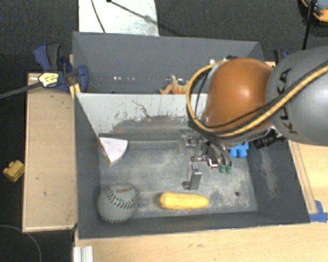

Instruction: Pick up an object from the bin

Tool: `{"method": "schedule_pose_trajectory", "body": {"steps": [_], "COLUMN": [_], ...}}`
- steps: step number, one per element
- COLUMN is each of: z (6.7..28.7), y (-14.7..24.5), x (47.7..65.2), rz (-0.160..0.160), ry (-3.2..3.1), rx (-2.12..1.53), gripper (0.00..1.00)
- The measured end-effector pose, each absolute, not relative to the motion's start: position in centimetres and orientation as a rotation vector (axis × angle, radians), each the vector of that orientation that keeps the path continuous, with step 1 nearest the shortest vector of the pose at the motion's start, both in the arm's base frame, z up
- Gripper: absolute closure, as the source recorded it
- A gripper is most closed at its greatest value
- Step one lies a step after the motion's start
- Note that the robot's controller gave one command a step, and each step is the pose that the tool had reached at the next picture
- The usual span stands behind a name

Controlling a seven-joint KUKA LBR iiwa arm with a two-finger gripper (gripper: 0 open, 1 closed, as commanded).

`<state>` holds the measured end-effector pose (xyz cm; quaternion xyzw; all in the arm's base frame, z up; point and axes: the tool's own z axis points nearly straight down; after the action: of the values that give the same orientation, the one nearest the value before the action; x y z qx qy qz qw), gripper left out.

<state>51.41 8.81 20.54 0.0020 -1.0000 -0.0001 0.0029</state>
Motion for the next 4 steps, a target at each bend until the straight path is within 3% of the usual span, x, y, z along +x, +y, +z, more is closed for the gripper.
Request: {"method": "schedule_pose_trajectory", "body": {"steps": [1, 2, 3, 4], "z": [21.0, 17.7, 11.1, 7.3], "y": [8.8, 7.5, 7.1, 6.9], "x": [51.6, 50.8, 48.9, 48.3], "rz": [-0.001, -0.003, -0.001, -0.001], "ry": [-3.144, -3.148, -3.145, -3.129], "rx": [0.003, 0.111, 0.152, 0.288], "gripper": [0.0, 0.0, 0.0, 0.0]}}
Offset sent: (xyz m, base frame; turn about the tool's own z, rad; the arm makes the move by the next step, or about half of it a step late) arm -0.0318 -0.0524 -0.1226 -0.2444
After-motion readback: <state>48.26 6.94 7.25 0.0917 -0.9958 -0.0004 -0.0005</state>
